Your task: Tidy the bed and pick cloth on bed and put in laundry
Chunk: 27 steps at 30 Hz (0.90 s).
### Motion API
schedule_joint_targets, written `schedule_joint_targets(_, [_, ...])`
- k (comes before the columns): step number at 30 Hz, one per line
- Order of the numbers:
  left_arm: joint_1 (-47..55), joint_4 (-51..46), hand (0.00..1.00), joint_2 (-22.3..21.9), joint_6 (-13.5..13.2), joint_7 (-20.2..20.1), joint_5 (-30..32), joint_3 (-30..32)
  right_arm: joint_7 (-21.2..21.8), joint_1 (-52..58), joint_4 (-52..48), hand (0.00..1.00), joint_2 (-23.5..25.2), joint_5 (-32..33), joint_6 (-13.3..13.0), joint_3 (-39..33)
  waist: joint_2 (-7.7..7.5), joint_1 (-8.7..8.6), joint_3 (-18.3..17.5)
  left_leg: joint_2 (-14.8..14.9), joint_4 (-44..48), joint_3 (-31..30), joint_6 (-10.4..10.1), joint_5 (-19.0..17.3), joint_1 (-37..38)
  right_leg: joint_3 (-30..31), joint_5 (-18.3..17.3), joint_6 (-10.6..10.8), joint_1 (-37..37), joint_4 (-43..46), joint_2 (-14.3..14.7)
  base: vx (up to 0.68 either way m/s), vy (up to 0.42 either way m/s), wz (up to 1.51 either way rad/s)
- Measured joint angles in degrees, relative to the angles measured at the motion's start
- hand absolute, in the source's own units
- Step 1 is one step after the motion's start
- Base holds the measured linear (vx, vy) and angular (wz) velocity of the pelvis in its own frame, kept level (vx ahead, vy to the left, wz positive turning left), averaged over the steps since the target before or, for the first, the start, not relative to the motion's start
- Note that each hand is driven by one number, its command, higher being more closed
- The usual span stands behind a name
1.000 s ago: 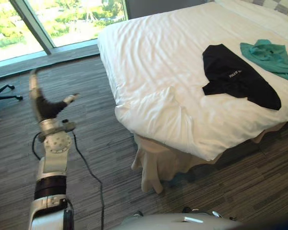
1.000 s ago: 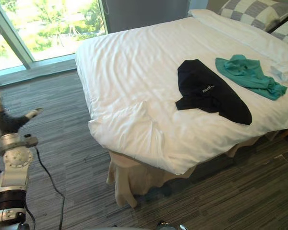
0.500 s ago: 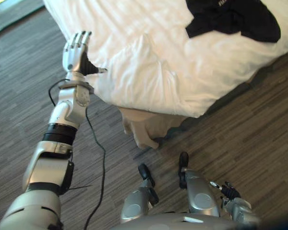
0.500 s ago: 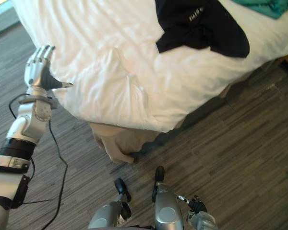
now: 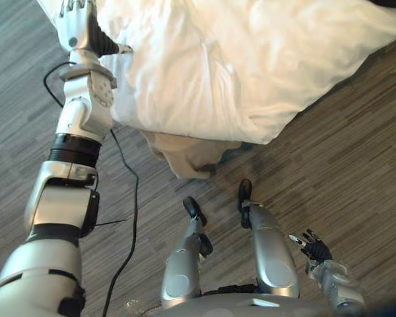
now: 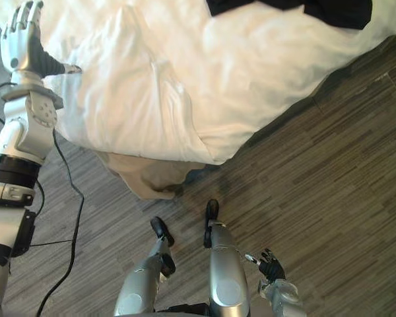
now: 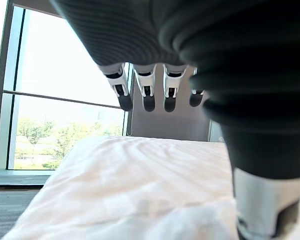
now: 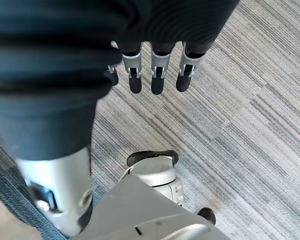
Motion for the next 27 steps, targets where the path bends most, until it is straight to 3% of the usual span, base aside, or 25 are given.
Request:
schedule_joint_targets(4, [-1.71, -0.02, 0.00, -0.47, 1.28, -1.32, 0.10, -0.71, 0.80, 0.00, -2.34, 0.00, -0.01, 2.90, -0.91, 0.12, -0.77, 0.20, 0.75, -0.04, -0.02, 0.79, -0.13, 0.05, -2.21, 1.03, 0.04, 0.04, -2.48, 0.17, -0.18, 0.00, -0.006, -0.01])
schedule_joint_targets(5, [-1.92, -0.03, 1.00, -0.52, 1.83, -2.26, 0.13, -0.71, 1.19, 0.01, -2.97, 0.00, -0.06, 3.40, -1.10, 0.11, -0.87, 0.28, 0.81, 0.02, -0.02, 1.35, -0.41, -0.16, -2.97, 1.32, 0.16, 0.15, -3.48, 0.24, -0.25, 0.02, -0.025, -0.07])
schedule_joint_targets(10, [-5.13, -0.04, 1.00, -2.68, 2.74, -3.54, -0.56, -0.73, 2.59, 0.02, -5.70, 0.00, -0.10, 6.61, -1.35, -0.02, -2.07, 1.60, 1.54, -0.10, 0.00, 2.84, -0.26, -0.05, -4.41, 2.22, 0.51, 0.18, -5.43, 0.47, -0.32, 0.04, -0.008, -0.06])
schedule_joint_targets(13, [-7.06, -0.14, 1.00, -2.78, 3.33, -8.31, -0.38, -0.98, 4.07, 0.01, -7.65, 0.00, -0.19, 8.52, -2.22, -1.61, -2.11, 1.83, 1.56, -0.26, 0.00, 3.32, -0.44, -0.20, -5.54, 2.36, 0.59, 0.21, -6.47, 0.50, -0.63, 0.05, -0.005, 0.05])
schedule_joint_targets(15, [-9.07, -0.35, 1.00, -2.82, 3.35, -14.99, 0.10, -1.45, 4.70, 0.01, -9.50, 0.00, -0.77, 9.89, -2.89, -2.21, -2.15, 2.13, 1.58, -0.27, 0.09, 4.58, -0.46, -0.63, -6.03, 2.58, 0.87, 0.40, -7.05, 0.49, -0.85, 0.04, 0.000, 0.00])
schedule_joint_targets(17, [-10.17, -0.39, 1.00, -2.76, 3.58, -19.23, -0.26, -1.86, 5.04, 0.01, -9.77, 0.00, -1.15, 11.16, -2.88, -2.22, -2.15, 2.32, 1.58, -0.27, 0.76, 4.92, -0.39, -1.14, -6.25, 2.73, 0.91, 0.46, -7.06, 0.49, -1.01, 0.03, -0.004, -0.03])
schedule_joint_targets(20, [-12.20, -0.42, 1.00, -2.00, 6.41, -31.25, -6.55, -3.33, 6.49, 0.01, -11.40, 0.00, -2.40, 12.32, -2.74, -2.91, -2.15, 3.07, 1.58, 0.14, 2.97, 7.66, -0.22, -3.02, -6.56, 3.80, 1.08, 0.73, -7.06, 0.44, -1.31, 0.04, -0.012, -0.11])
schedule_joint_targets(23, [-13.84, 0.49, 1.00, -0.85, 8.27, -37.48, -14.18, -5.33, 7.44, 0.01, -13.89, 0.00, -3.03, 12.22, -1.71, -5.68, -2.15, 2.99, 1.58, 0.08, 4.27, 8.80, 0.03, -3.73, -6.40, 4.18, 1.23, 0.98, -6.58, 0.44, -1.87, 0.06, -0.001, -0.04])
schedule_joint_targets(27, [-14.42, 3.02, 1.00, 0.17, 6.65, -42.64, -18.42, -9.79, 9.09, 0.01, -15.13, 0.00, -4.98, 11.31, 0.33, -7.41, -2.11, 2.00, 1.55, 0.02, 5.29, 11.58, 0.19, -3.68, -4.37, 4.21, 1.20, 1.05, -3.85, 0.40, -2.67, 0.09, 0.021, 0.14])
